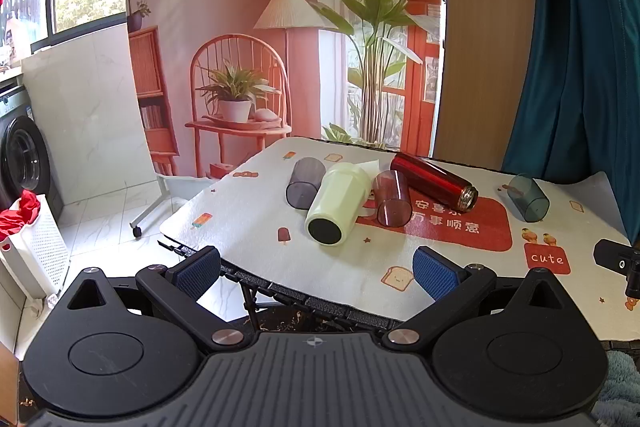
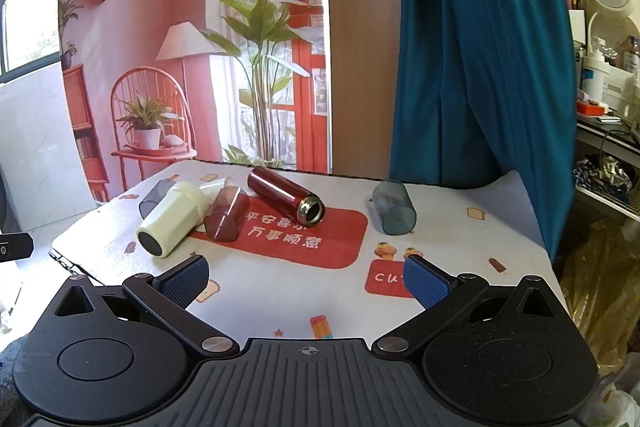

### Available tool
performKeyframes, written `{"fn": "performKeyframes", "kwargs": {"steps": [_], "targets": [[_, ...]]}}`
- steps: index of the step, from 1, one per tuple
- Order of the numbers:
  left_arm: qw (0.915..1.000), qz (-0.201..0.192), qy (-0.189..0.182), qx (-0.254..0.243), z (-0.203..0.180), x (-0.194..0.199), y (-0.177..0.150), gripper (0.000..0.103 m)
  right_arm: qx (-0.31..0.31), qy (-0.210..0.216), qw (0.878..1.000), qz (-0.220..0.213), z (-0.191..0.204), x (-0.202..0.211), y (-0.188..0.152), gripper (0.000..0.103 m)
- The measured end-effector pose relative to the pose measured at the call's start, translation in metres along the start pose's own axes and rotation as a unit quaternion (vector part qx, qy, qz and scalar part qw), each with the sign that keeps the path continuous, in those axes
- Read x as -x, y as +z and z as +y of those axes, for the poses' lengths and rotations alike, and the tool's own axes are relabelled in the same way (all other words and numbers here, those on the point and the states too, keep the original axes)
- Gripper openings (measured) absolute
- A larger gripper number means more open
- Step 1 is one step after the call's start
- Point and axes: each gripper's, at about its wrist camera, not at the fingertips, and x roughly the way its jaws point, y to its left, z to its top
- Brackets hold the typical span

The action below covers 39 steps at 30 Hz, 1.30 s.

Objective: Flip cup upright

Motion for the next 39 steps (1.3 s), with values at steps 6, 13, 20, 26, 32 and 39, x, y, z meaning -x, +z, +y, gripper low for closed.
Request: {"fn": "performKeyframes", "kwargs": {"steps": [6,13,20,26,32,39], "targets": [[1.0,0.001,0.001,0.0,-0.0007,-0.0005,-0.0003,0.103,0.0,0.0,1.0,0.001,0.0011,-0.0002,-0.0012,0.103],[1.0,0.001,0.001,0.001,-0.0003,-0.0005,-0.0004,0.103,0.0,0.0,1.0,0.001,0.0013,-0.0002,-0.0013,0.103],[1.0,0.001,0.001,0.002,-0.0003,-0.0006,-0.0007,0.103,0.0,0.0,1.0,0.001,0.001,-0.0003,-0.001,0.103],[1.0,0.001,0.002,0.003,-0.0002,-0.0007,-0.0008,0.103,0.0,0.0,1.0,0.002,0.001,-0.0007,-0.0013,0.103],[1.0,0.003,0.001,0.006,0.0009,-0.0016,0.0008,0.103,0.0,0.0,1.0,0.003,0.0006,-0.0011,-0.0027,0.103],[0.9999,0.011,-0.001,0.01,-0.0008,-0.0053,0.0006,0.103,-0.005,-0.001,1.0,0.007,-0.0042,-0.0063,-0.0002,0.103]]}}
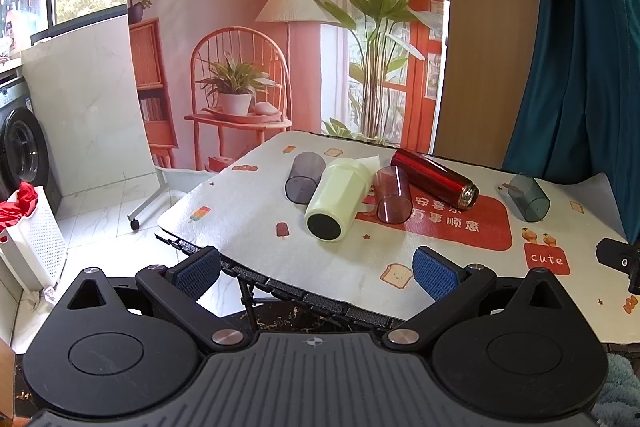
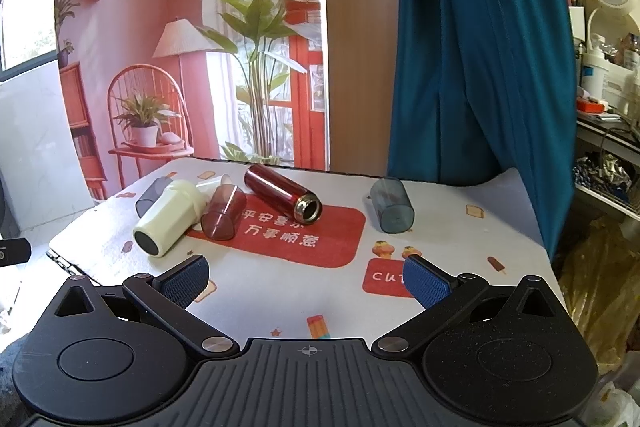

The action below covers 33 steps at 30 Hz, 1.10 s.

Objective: Flip cup upright

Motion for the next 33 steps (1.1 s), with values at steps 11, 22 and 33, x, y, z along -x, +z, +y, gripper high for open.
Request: {"fn": "performKeyframes", "kwargs": {"steps": [11,22,33], "targets": [[0.9994,0.024,0.011,0.021,0.009,-0.027,0.005,0.103,-0.013,0.004,1.0,0.012,-0.008,-0.036,0.014,0.103],[0.9984,0.049,0.026,0.01,0.016,-0.098,0.016,0.103,-0.007,0.046,0.999,0.011,-0.006,-0.134,0.028,0.102],[0.9856,0.154,0.039,0.059,0.027,-0.175,-0.019,0.103,-0.008,0.125,0.99,0.068,0.053,-0.282,0.039,0.095]]}}
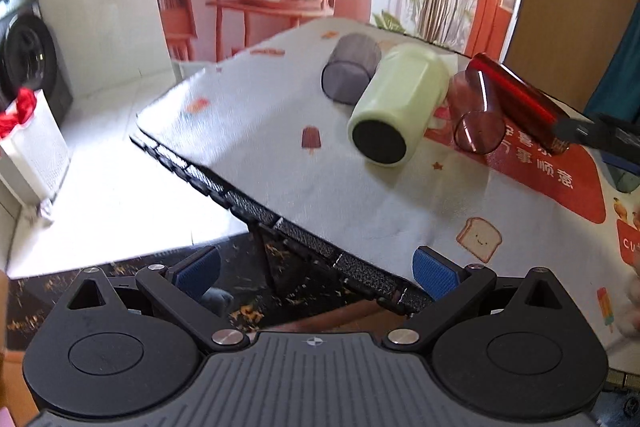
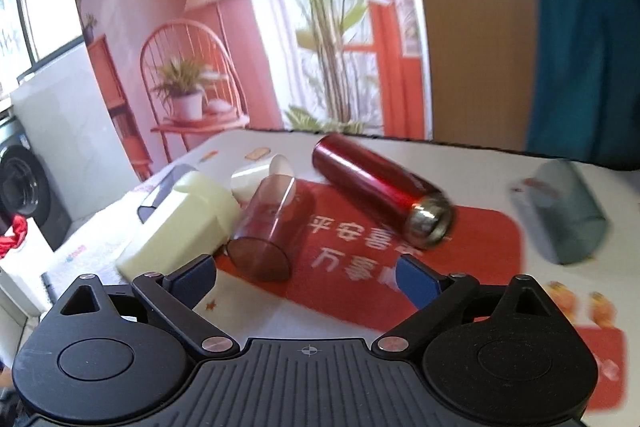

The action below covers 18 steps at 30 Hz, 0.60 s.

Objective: Flip cup upright
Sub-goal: 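Reach the right gripper to the lying brown cup and grasp it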

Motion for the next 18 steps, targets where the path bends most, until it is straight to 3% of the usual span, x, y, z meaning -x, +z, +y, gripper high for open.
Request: {"fn": "performKeyframes", "kwargs": {"steps": [6,11,12,13,18], "targets": [[0.9995,0.013,-0.001,0.029,0.014,-0.022,0.004,0.103,0.016,-0.007,0.999,0.036,0.025,-0.076,0.026,0.089],[0.9984,0.025,0.0,0.051,0.023,-0.031,0.003,0.103,-0.047,-0.011,0.995,0.085,0.029,-0.123,0.034,0.076],[0.998,0.029,0.003,0.056,0.025,-0.033,0.003,0.103,-0.059,-0.01,0.994,0.091,0.028,-0.127,0.033,0.073],[0.9978,0.03,0.003,0.059,0.026,-0.033,0.003,0.103,-0.075,-0.003,0.993,0.096,0.026,-0.132,0.032,0.063],[0.9984,0.019,0.004,0.053,0.025,-0.032,0.002,0.103,-0.086,0.018,0.99,0.107,0.018,-0.125,0.022,0.062]]}}
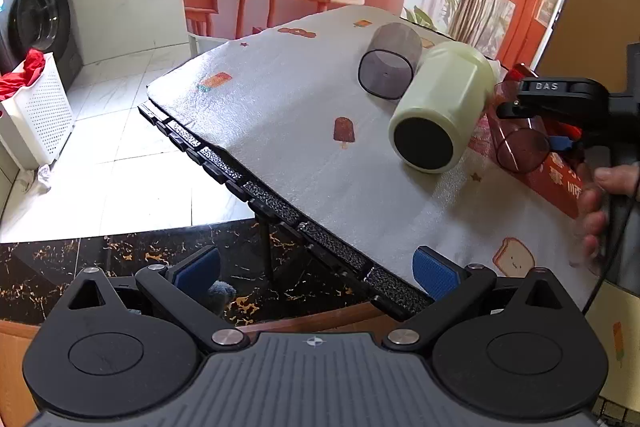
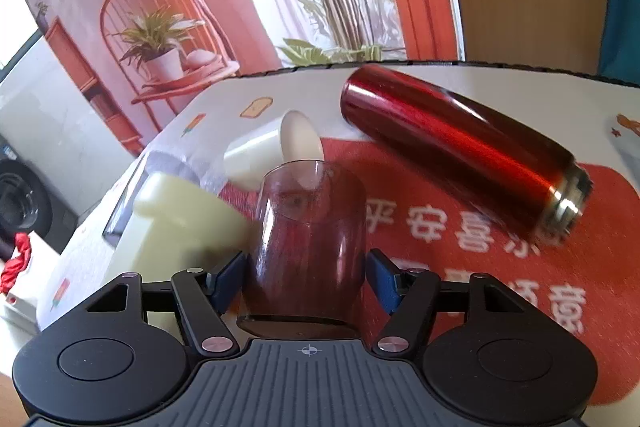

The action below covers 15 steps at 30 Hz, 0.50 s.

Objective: Flip cup upright
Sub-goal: 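Reach the right gripper to the lying brown cup and grasp it, then lift the brown cup with the right gripper and rotate it upright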

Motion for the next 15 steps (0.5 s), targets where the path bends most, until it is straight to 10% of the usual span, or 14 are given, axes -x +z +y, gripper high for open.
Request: {"fn": "performKeyframes", "kwargs": {"steps": [15], "targets": [[0.9979,0.037,-0.016,-0.05,-0.024,0.004,-0.023,0.103,-0.013,-0.016,1.0,-0.007,-0.069,0.128,-0.097,0.062]]}}
